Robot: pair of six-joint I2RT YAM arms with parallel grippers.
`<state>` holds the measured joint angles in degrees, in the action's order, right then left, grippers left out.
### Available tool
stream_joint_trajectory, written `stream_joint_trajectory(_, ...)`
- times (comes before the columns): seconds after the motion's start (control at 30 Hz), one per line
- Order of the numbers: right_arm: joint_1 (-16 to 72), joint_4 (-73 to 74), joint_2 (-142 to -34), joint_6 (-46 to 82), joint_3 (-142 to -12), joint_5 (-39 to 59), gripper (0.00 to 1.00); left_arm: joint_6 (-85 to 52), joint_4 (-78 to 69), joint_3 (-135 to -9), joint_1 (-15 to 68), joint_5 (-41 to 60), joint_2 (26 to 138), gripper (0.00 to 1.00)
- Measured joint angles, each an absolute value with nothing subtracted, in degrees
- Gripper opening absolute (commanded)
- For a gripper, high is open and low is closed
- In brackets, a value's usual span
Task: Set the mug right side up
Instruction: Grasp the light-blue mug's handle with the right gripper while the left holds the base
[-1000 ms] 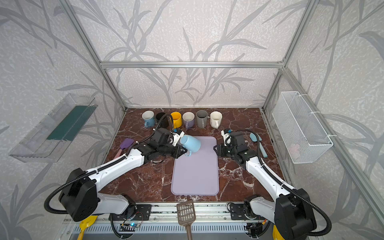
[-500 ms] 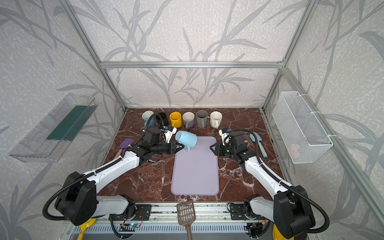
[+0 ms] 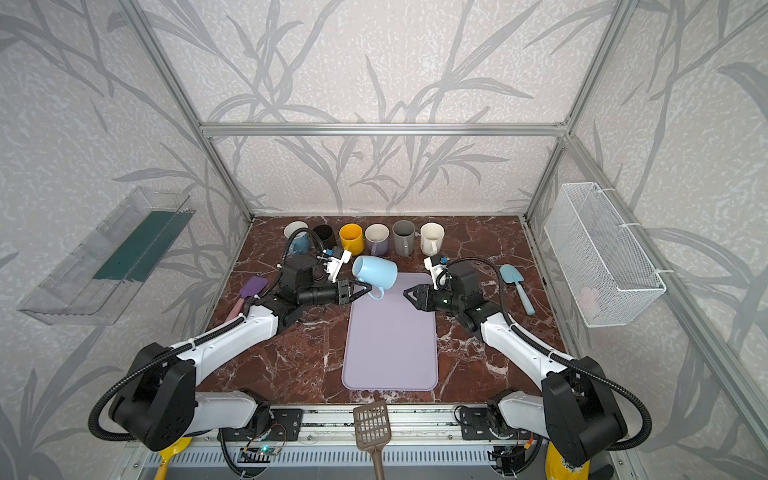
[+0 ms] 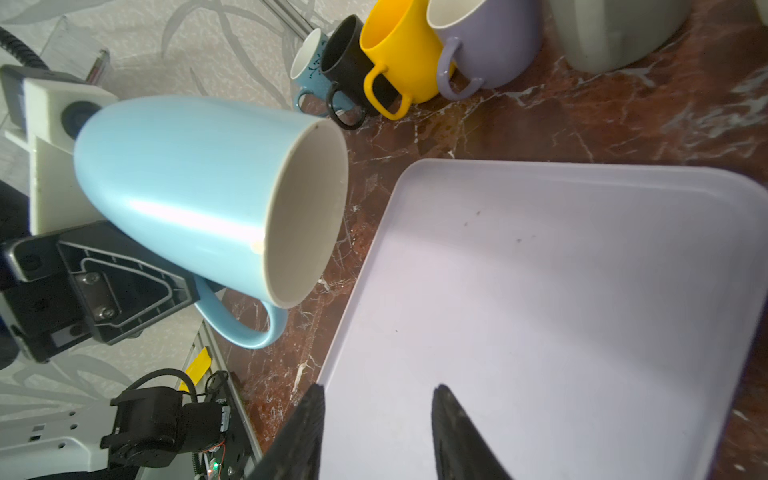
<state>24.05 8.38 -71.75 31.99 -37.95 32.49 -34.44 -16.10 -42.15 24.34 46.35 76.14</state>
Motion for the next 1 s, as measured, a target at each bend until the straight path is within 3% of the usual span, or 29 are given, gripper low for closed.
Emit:
stream_joint_trajectory(0.37, 26.3, 20.9, -73.4, 41.4, -36.1, 35.1, 0.44, -38.2, -22.3, -40.9, 23.5, 48.6, 75.8, 0.00)
stream_joint_trajectory(1.0, 26.6, 24.3, -73.5, 44.1, -35.0, 35.1, 0.44, -47.5, -38.6, -40.0, 23.2, 51.4, 84.4, 0.00)
